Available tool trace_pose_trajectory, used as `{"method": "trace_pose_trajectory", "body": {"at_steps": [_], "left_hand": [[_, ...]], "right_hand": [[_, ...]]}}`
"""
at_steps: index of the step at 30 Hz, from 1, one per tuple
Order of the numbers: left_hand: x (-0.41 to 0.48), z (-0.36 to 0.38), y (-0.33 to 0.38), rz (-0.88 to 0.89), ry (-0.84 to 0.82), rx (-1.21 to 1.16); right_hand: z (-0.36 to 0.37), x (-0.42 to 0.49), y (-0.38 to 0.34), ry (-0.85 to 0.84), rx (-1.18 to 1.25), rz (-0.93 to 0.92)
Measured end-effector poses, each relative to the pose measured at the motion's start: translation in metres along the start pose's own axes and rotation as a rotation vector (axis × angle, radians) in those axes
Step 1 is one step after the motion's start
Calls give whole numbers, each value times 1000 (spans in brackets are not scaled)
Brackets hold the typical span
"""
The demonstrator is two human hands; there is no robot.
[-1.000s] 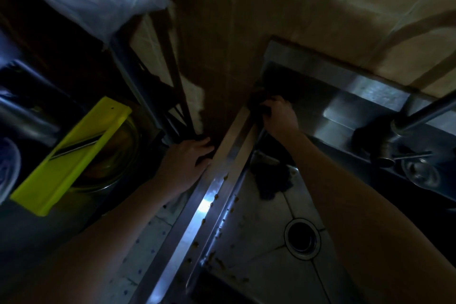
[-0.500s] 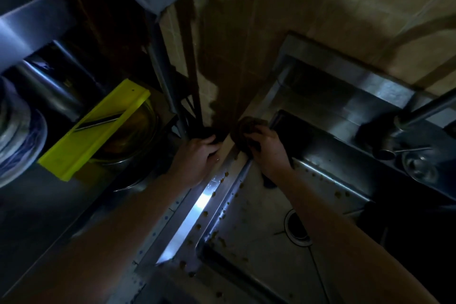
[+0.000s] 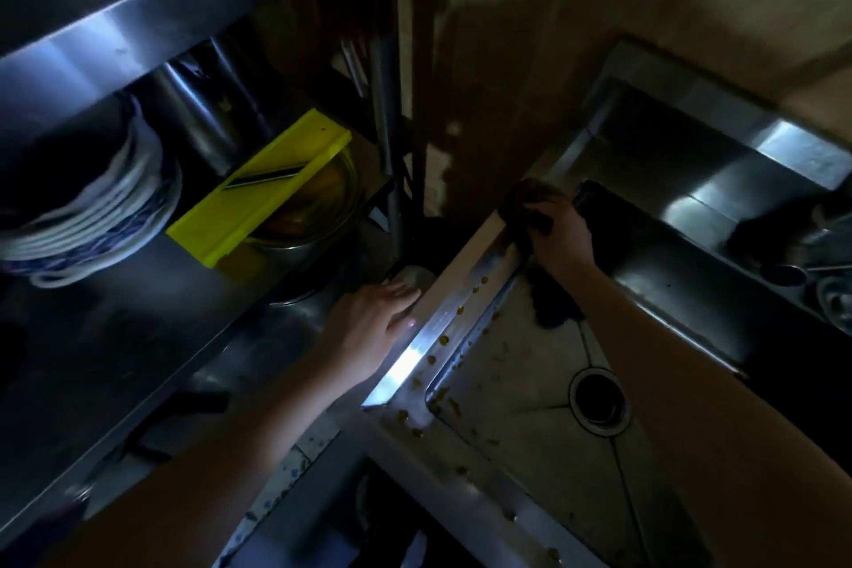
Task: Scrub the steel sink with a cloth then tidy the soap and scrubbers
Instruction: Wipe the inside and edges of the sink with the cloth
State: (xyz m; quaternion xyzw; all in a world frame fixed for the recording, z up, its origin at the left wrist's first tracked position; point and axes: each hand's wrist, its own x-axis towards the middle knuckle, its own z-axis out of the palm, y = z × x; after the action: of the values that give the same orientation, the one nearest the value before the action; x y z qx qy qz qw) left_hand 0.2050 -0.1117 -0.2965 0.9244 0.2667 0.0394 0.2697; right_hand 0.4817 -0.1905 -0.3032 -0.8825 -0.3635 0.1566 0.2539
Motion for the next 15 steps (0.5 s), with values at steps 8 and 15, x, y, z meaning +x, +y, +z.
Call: {"method": "trace_pose_trajectory", "body": {"at_steps": [8, 15], "left_hand": [[-7, 5, 0, -7, 34, -54], [-24, -6, 2, -63, 48, -123]], "right_hand": [[33, -94, -21, -87, -4, -204], [32, -80, -16, -75, 27, -130]]}}
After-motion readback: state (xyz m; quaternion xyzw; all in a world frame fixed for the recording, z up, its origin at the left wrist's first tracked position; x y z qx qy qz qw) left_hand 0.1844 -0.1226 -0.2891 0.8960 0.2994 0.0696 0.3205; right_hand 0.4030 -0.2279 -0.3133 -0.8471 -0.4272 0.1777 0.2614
